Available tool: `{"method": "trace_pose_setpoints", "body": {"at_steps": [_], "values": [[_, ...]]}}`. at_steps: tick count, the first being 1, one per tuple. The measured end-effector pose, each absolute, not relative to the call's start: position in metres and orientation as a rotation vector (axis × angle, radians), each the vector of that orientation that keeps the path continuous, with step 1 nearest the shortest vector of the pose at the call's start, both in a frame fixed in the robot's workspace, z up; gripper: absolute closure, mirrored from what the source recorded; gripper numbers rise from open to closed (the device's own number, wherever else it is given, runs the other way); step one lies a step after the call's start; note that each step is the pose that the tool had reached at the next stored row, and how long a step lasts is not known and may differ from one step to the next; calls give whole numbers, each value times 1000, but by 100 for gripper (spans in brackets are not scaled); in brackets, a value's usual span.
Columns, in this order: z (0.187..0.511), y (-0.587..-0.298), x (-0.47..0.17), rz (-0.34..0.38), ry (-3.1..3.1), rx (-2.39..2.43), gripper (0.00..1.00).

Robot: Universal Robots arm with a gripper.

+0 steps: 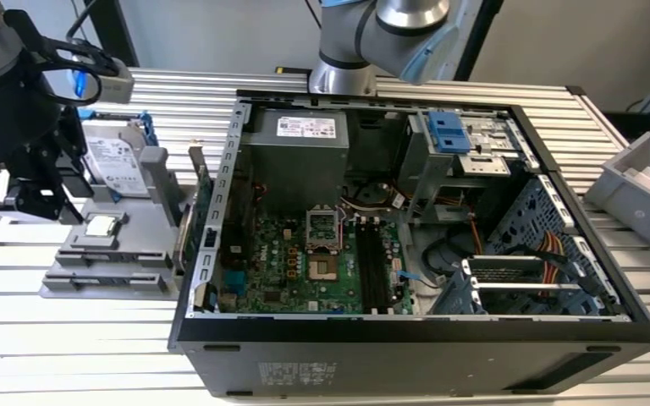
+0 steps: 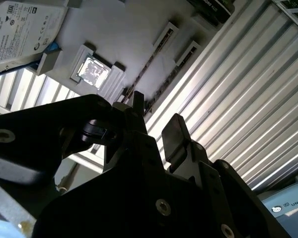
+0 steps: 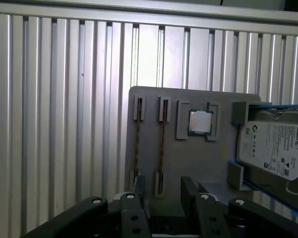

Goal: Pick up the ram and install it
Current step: 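Pick up the ram and move it above insertion slot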

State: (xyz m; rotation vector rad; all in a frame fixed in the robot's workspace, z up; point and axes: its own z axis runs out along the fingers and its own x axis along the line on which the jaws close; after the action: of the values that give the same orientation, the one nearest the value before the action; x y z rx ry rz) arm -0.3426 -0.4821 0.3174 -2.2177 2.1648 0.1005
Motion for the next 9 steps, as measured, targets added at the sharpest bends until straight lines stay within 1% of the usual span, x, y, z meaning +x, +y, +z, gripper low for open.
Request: {"method": "trace_pose_setpoints", "body": {"at_steps": [9], "values": [[311, -482, -343, 101, 2165, -2218, 0]]}}
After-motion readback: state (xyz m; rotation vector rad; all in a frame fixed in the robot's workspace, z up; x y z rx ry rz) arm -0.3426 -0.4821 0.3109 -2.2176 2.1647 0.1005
